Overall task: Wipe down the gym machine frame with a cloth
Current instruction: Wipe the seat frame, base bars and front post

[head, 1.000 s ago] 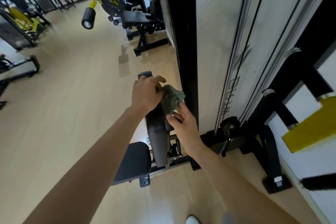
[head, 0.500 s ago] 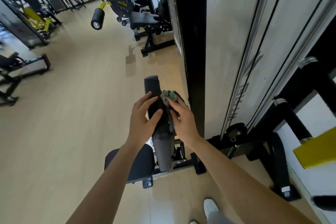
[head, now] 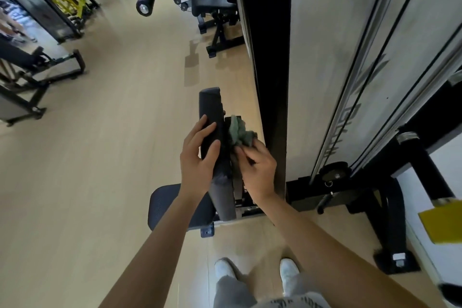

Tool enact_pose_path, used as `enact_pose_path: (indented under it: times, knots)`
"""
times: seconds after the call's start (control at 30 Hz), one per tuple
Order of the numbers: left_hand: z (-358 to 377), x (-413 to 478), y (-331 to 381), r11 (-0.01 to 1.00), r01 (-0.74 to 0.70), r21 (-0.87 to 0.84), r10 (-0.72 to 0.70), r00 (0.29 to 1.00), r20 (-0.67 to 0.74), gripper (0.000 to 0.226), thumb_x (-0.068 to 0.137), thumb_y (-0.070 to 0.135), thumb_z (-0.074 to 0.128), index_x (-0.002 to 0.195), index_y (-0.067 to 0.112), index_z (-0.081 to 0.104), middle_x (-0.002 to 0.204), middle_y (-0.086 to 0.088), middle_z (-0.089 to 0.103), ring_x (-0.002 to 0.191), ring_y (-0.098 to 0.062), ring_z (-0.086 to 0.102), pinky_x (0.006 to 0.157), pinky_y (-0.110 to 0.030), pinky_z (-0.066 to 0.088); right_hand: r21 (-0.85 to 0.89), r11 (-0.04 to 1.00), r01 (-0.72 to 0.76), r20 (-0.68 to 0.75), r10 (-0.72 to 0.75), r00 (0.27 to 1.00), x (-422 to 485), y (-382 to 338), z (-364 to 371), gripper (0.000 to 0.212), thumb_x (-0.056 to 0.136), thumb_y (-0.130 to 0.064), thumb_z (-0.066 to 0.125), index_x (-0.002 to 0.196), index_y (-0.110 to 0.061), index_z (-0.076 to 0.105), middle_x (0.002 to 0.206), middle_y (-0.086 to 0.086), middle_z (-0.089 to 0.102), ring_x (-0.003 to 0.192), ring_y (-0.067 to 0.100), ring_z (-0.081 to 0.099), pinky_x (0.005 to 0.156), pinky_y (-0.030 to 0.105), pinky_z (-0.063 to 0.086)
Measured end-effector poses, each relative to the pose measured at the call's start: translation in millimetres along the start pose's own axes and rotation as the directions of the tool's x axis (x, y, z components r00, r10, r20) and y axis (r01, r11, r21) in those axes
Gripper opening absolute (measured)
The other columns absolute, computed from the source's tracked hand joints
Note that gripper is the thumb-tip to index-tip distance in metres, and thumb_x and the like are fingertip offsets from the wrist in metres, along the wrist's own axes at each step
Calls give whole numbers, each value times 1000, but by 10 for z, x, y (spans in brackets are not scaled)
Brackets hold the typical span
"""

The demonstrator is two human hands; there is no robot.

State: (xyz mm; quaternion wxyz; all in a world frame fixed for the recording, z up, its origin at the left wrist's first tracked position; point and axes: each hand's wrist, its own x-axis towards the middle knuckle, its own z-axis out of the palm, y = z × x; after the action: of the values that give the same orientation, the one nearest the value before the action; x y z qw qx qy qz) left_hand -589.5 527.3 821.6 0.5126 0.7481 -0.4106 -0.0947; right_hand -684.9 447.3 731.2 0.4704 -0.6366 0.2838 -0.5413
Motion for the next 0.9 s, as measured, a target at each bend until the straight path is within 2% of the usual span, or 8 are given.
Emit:
enact_pose_path:
  times: [0.07,0.13,0.33,0.43,0.6,0.77,0.83,0.9]
  knots:
    - [10,1,-9,1000,4,-25,-4,1000,3,40,93,20,59,133,15,65,152,10,49,141,-4,43,118,-29,36,-1,999,-46,-23,46,999,-27,28,-25,11,95,-11,68,99,-8,77,103,-2,72,90,20,71,74,47,59]
    - [5,0,-25,999,9,-53,-9,1000,8,40,93,20,60,132,16,65,152,10,49,141,-5,43,118,-31,37,6,994,-110,-64,110,992,-45,17,-33,9,91,-9,72,98,-10,77,98,-3,72,85,19,71,72,47,60]
    - [-18,21,-90,997,-6,-71,7,1000,22,40,93,20,61,132,16,66,152,11,49,142,-12,44,118,-36,38,-72,997,27,-119,-35,992,86,-164,102,15,87,1,74,102,-1,75,112,10,71,106,19,68,95,34,56]
    - [-21,23,-101,997,-5,-71,7,1000,23,40,92,22,61,132,17,66,152,11,49,142,-10,44,117,-33,37,-101,993,68,-146,-82,986,96,-170,150,12,86,3,75,98,1,75,111,14,71,107,24,68,96,36,55]
    - [-28,11,-94,995,10,-95,-7,1000,29,38,92,19,61,130,22,66,151,12,49,142,-9,43,118,-37,38,-64,998,18,-85,-24,996,-33,44,197,11,87,9,71,97,5,73,103,16,71,100,28,68,89,41,58]
    - [-52,-14,-63,997,14,-80,-11,999,45,38,93,20,61,131,18,66,152,11,49,142,-7,43,116,-41,41,-36,991,-131,3,131,991,-238,384,151,12,85,15,68,89,5,72,92,15,70,88,28,68,84,39,59]
    - [-54,-17,-48,998,15,-68,-11,999,52,38,94,20,60,132,17,66,152,11,49,142,-6,43,116,-42,41,-180,979,-95,1,97,995,-287,538,131,12,80,13,75,79,1,72,83,12,69,76,19,66,76,32,60]
    - [-52,-23,-40,998,15,-69,-12,999,52,38,94,20,60,132,17,65,152,10,48,142,-4,43,116,-40,41,-285,954,-90,29,103,994,-333,664,109,12,78,6,80,78,-4,73,83,7,71,73,9,63,75,13,53]
